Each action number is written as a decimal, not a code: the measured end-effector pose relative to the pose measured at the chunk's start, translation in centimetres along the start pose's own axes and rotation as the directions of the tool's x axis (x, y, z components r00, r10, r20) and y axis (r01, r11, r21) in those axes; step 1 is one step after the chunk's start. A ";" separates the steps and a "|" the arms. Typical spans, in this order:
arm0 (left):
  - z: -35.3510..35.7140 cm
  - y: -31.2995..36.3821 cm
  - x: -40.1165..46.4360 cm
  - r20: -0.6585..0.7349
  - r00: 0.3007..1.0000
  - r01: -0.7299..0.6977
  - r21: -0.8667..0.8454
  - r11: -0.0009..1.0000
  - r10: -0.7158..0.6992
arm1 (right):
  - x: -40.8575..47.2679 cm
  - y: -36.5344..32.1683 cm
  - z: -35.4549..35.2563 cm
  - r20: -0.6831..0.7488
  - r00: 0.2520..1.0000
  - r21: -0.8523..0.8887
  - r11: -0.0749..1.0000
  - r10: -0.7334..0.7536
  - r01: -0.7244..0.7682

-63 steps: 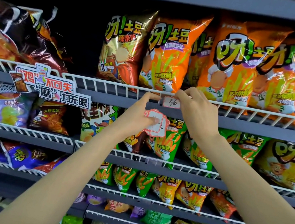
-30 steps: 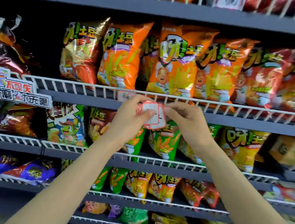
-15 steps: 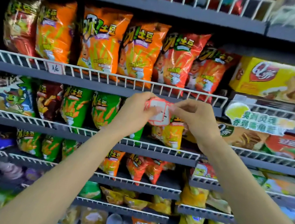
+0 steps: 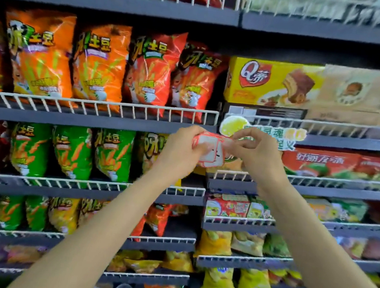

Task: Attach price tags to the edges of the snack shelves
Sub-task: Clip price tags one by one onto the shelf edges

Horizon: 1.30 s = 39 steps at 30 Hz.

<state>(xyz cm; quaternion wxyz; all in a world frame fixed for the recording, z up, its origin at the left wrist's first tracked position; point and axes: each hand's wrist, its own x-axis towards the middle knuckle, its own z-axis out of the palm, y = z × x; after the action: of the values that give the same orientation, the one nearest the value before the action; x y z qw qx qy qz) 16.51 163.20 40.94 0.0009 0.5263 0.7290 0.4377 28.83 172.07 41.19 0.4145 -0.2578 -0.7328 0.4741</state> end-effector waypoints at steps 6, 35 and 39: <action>9.7 5.9 3.0 0.001 0.999 0.035 0.012 0.999 -0.036 | 2.3 4.0 -10.6 0.012 1.000 0.012 1.000 0.013 -0.013; 37.5 23.1 17.1 0.059 0.972 0.231 -0.082 0.970 -0.227 | 17.5 16.0 -42.0 -0.089 0.972 -0.319 0.930 -0.219 0.181; 39.2 24.4 18.0 -0.012 0.955 0.296 -0.085 0.951 -0.298 | 19.2 17.2 -43.6 -0.043 0.968 -0.315 0.923 -0.249 0.223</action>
<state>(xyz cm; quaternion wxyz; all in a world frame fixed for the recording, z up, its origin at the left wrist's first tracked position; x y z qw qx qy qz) 45.24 203.55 40.62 0.0793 0.4048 0.7811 0.4687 55.64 214.96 41.57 0.4533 -0.2483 -0.8055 0.2899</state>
